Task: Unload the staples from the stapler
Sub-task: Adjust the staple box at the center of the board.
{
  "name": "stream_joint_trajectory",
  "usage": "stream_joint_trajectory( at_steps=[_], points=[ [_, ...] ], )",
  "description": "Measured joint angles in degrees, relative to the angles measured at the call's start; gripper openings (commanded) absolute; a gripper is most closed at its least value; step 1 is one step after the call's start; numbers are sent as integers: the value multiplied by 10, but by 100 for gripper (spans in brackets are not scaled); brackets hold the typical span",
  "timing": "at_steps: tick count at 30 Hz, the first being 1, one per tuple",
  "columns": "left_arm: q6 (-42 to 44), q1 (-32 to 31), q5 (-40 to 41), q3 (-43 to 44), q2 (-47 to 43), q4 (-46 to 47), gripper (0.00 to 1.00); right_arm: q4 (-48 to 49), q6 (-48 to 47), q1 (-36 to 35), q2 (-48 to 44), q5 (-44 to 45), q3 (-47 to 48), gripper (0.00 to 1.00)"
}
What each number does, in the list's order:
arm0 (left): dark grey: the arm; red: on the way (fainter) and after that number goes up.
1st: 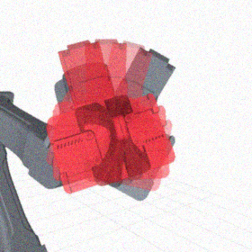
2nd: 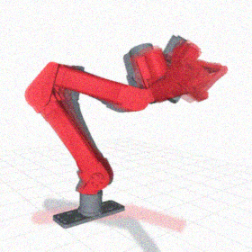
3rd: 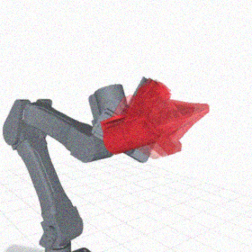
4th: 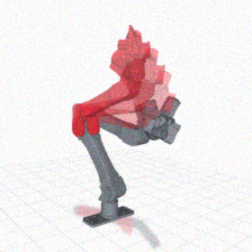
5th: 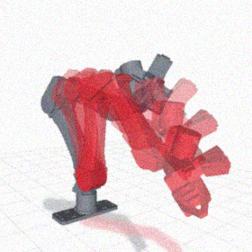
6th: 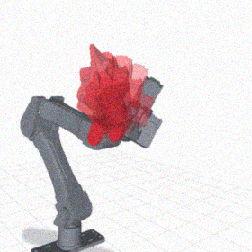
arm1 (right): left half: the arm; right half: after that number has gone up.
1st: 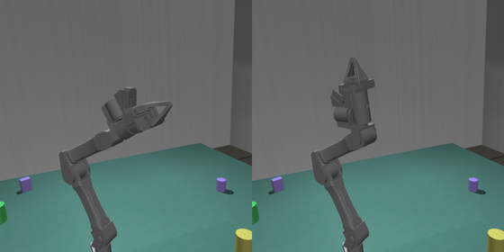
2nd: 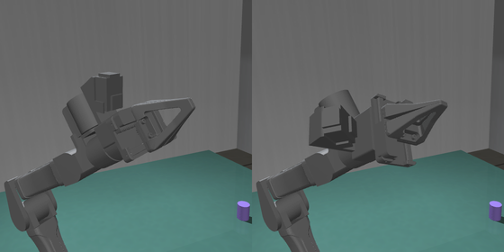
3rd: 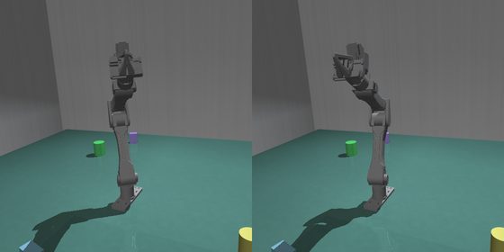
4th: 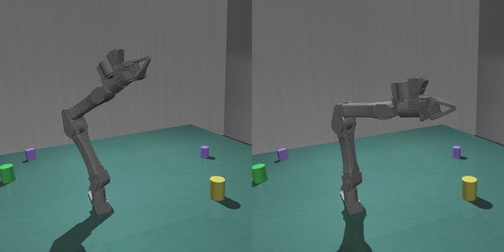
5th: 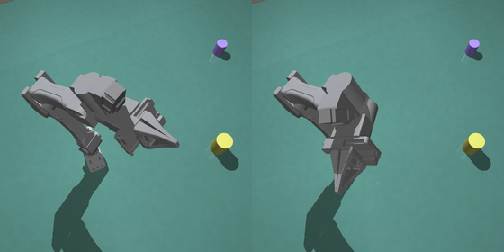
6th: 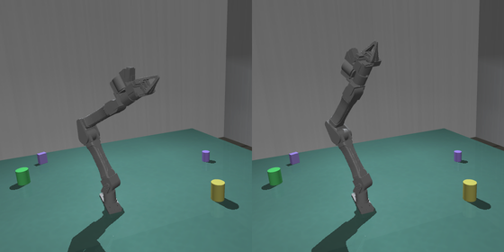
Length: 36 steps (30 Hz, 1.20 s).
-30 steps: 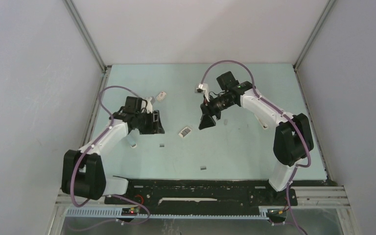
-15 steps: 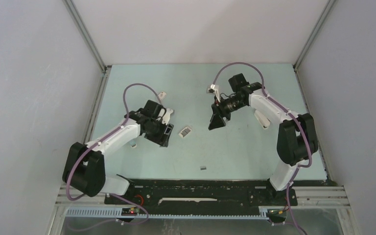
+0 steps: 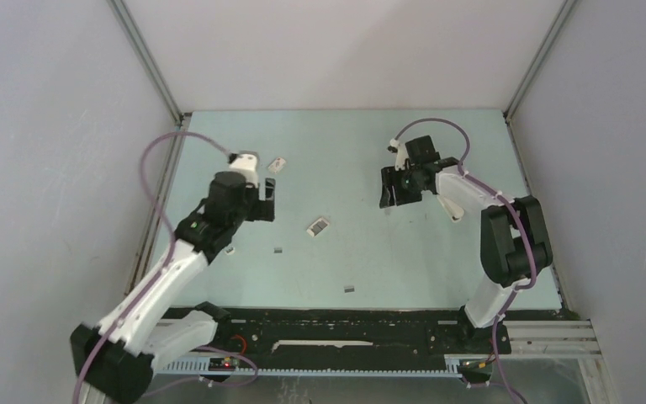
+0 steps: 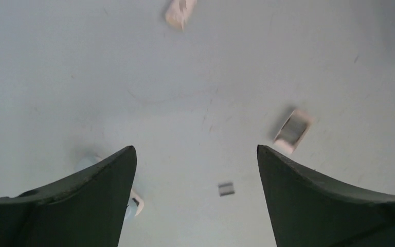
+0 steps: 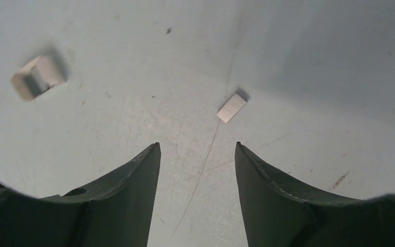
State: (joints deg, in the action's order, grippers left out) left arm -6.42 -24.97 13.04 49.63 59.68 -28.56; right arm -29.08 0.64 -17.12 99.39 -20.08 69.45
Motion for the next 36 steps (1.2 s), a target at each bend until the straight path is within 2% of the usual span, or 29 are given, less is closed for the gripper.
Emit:
stream_joint_trajectory(
  at_steps=[3, 6, 9, 12, 16, 20, 25, 31, 36],
  points=[
    [-47, 2, 27, -36, -87, 71, 100, 14, 62, -11, -1, 60, -7, 59],
    [-126, 23, 21, -81, -127, 134, 93, 27, 103, -15, -1, 92, -7, 54],
    [-217, 55, -29, -137, -122, 202, 88, 33, 126, -17, -1, 111, -7, 51],
    [-295, 61, -81, -168, -79, 237, 84, 36, 139, -17, 2, 121, -7, 51],
    [-367, 61, -137, -170, -25, 263, 69, 37, 149, -17, 9, 121, -7, 51],
    [-415, 61, -172, -162, 37, 270, 46, 37, 154, -17, 17, 120, -7, 51],
    [-450, 60, -221, -145, 152, 259, 48, 38, 154, -18, 19, 118, -7, 51],
    [-461, 47, -263, -120, 226, 247, 63, 42, 154, -18, 19, 113, -7, 50],
    [-461, 36, -274, -78, 269, 236, 62, 43, 154, -18, 19, 110, -7, 50]
  ],
)
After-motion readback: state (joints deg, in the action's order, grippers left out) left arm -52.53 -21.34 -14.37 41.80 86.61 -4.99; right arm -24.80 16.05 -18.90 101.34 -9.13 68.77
